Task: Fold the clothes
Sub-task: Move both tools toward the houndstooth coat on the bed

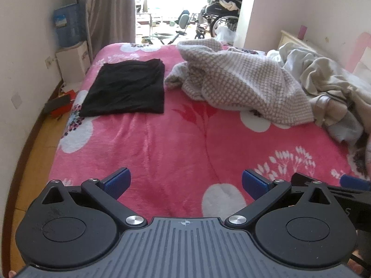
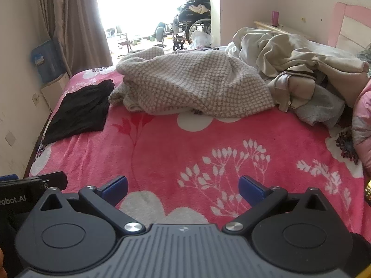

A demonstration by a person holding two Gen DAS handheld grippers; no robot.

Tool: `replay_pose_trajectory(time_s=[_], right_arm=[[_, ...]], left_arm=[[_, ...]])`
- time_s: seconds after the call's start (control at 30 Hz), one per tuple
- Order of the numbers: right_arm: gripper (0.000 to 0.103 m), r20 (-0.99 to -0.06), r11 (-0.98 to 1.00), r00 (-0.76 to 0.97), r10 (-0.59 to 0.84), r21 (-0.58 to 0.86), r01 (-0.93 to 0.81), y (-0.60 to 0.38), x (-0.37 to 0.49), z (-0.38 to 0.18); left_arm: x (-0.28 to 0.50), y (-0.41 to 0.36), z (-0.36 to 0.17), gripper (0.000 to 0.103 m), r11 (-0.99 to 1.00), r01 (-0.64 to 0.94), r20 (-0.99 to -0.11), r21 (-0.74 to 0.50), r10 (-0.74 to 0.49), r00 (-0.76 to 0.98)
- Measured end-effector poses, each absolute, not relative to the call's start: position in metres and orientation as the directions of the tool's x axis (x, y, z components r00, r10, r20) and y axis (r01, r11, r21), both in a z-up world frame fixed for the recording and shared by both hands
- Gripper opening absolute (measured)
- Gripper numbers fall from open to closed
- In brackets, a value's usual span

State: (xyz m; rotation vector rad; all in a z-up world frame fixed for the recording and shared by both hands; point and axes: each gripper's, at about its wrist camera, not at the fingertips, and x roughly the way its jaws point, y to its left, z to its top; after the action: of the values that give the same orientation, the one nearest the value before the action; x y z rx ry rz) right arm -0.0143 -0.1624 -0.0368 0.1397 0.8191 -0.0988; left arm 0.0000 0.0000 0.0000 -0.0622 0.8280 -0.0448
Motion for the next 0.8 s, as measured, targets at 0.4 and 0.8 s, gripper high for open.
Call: replay_pose_trajectory(time_s=[0.4,0.8], right_arm=[[0.103,-0.733,0.972,0.676,-0.071,0.101,0.211,-0.183,-0.011,-0.032],[0.103,-0.727,0.966,0.681,-0.087,0.106,0.237,-0.192,-0.011,-0.036]], left_arm=[[0.001,0.002,0.001,0.103,0.999,-0.016,-0.737,-0.043,-0.021,0.676],[0.001,-0.005,-0.001,0.103,1.0,-0.018,-0.752,0.004,0.015,0.659]])
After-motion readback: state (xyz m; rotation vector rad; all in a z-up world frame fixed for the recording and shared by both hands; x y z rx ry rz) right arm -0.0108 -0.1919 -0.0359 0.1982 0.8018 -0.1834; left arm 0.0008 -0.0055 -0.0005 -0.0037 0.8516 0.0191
